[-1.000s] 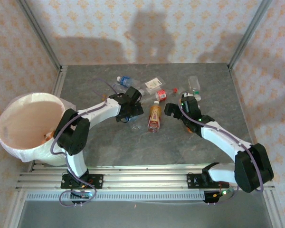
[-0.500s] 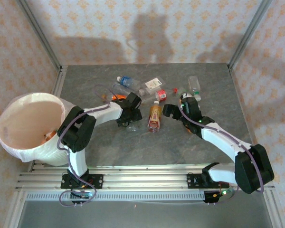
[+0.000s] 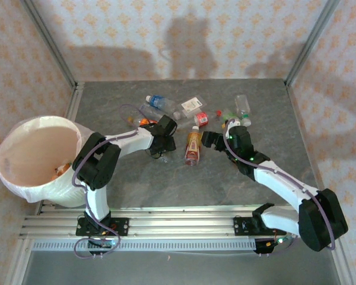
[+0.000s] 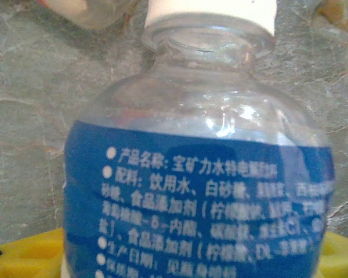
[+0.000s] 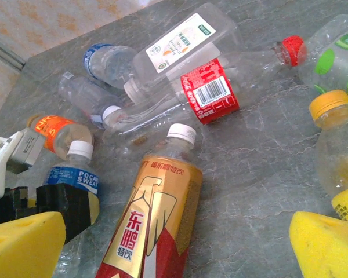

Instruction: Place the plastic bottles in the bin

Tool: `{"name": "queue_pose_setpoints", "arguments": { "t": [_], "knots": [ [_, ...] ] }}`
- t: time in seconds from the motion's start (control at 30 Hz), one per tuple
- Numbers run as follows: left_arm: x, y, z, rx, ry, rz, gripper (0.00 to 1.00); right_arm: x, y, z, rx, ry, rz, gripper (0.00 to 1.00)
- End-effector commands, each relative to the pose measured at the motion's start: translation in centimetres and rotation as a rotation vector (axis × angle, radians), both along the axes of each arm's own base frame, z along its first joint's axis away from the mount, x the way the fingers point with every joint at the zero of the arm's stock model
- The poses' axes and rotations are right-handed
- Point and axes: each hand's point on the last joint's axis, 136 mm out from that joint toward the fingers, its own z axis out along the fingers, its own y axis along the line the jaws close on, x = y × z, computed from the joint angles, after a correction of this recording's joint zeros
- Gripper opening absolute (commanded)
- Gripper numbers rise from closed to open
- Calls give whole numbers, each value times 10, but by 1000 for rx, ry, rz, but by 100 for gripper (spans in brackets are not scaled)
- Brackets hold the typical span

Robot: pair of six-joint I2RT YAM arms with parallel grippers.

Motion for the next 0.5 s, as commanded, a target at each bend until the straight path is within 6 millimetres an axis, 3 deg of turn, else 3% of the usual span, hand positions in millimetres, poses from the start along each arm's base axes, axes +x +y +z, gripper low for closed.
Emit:
{"name": "queue_pose_setpoints", "arguments": {
  "t": [0.0, 0.17, 0.3, 0.47],
  "knots": [
    [6, -5, 14, -3, -57, -33, 61, 3, 4, 4, -10, -35, 5, 99],
    [8, -6, 24, -10, -75, -41, 57, 0, 14, 0, -34, -25, 28, 99],
    [10, -7, 43, -30, -116, -50, 55, -4, 24, -10, -69, 9, 47, 99],
    [10, -6, 66, -42, -159, -59, 54, -3, 28, -10, -13, 3, 21, 99]
  ]
}}
